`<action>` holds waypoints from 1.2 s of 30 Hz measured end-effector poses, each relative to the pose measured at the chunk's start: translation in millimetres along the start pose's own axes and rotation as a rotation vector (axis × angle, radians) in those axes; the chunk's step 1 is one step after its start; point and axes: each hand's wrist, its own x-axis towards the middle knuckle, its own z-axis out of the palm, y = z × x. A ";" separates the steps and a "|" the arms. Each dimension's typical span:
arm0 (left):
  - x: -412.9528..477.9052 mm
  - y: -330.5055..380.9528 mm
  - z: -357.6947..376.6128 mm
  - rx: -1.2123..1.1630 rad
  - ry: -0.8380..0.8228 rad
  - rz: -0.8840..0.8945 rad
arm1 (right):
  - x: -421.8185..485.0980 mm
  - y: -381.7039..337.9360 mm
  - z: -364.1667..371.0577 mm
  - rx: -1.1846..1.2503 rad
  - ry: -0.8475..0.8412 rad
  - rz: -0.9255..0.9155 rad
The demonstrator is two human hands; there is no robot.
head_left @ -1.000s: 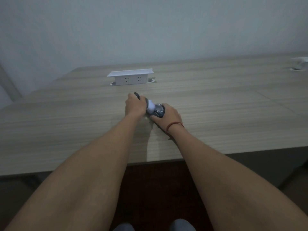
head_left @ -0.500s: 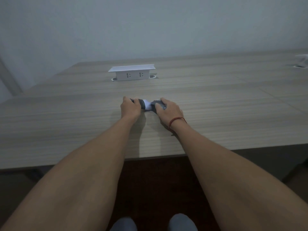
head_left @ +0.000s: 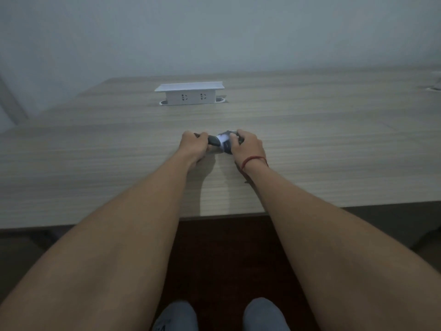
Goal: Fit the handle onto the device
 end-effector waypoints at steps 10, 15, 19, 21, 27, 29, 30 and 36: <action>-3.6 5.3 -4.4 -0.039 -0.218 -0.067 | 6.2 0.5 1.0 -0.055 0.002 0.027; 5.7 -1.9 -12.2 -0.088 -0.142 -0.074 | 2.8 -3.5 2.7 -0.108 -0.057 -0.014; 5.3 -12.6 -0.7 0.034 0.093 0.079 | 2.6 -0.8 1.6 -0.088 -0.058 -0.043; 5.4 -9.0 -5.0 -0.032 -0.060 0.053 | 4.2 -1.1 0.9 -0.072 -0.053 -0.032; 6.9 -9.3 -7.0 -0.116 -0.076 -0.039 | 2.0 -3.1 0.1 -0.084 -0.064 -0.026; 8.9 -11.5 1.0 -0.100 0.053 0.003 | 0.9 -2.3 0.0 -0.080 -0.058 -0.031; 8.5 -10.3 1.1 -0.090 0.030 0.008 | 1.4 -2.4 -0.2 -0.077 -0.052 -0.032; 2.0 -5.4 -5.3 -0.227 -0.118 -0.054 | 0.1 -4.0 -0.7 -0.087 -0.043 -0.017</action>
